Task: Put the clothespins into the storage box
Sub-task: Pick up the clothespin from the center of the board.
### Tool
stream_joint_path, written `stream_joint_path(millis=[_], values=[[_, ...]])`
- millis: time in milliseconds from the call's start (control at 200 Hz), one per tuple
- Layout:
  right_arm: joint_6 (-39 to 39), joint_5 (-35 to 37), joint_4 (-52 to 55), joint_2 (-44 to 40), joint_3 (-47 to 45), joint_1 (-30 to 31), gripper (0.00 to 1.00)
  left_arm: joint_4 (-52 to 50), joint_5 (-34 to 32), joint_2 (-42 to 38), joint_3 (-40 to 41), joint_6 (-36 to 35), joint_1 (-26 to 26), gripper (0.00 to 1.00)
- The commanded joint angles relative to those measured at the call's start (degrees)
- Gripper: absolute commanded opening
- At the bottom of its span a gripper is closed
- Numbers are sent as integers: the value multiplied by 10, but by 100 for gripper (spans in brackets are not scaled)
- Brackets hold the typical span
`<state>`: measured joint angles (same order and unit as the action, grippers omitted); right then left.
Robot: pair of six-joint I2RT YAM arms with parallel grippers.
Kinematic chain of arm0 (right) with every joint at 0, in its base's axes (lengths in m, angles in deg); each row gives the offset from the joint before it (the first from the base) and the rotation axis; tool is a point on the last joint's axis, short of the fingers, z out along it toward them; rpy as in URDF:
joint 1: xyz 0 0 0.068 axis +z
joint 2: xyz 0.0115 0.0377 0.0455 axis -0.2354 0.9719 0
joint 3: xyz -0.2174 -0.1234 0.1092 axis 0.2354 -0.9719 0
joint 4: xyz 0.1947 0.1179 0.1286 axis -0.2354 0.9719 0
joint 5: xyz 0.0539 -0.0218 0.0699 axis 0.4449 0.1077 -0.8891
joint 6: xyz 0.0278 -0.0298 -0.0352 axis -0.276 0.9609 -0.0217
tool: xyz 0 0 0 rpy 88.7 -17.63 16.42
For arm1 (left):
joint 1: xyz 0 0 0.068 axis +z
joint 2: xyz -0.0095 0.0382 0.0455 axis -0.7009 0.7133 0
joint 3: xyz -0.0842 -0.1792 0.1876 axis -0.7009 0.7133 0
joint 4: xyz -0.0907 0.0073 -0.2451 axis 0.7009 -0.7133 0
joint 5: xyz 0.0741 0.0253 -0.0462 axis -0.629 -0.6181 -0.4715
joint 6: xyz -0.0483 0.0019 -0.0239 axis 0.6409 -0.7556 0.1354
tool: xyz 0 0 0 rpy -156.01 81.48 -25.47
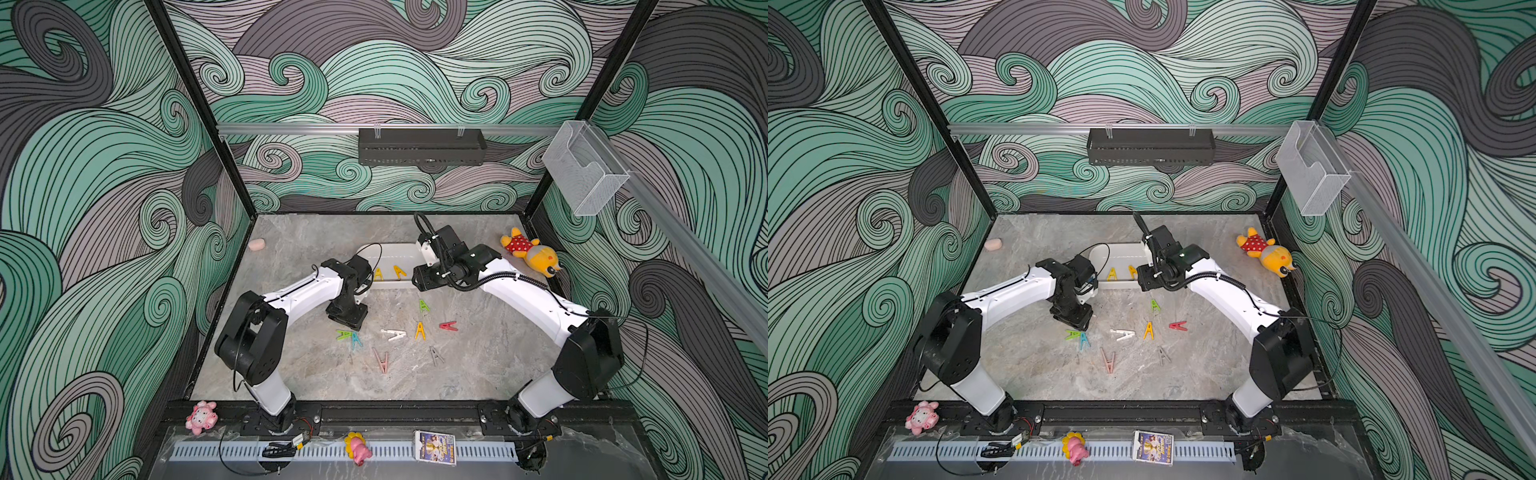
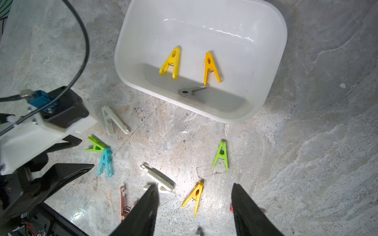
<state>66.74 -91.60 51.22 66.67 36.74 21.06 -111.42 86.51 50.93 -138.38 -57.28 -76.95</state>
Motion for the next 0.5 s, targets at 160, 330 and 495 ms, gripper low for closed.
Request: stream_joint_path(millis=[160, 330, 495], values=[[12, -10, -19, -25, -30, -11, 59, 43, 17, -32, 17, 268, -18, 54], [18, -28, -39, -35, -54, -20, 59, 61, 1, -35, 51, 365, -35, 53], [22, -52, -57, -43, -71, -28, 59, 83, 1, -39, 79, 416, -52, 50]])
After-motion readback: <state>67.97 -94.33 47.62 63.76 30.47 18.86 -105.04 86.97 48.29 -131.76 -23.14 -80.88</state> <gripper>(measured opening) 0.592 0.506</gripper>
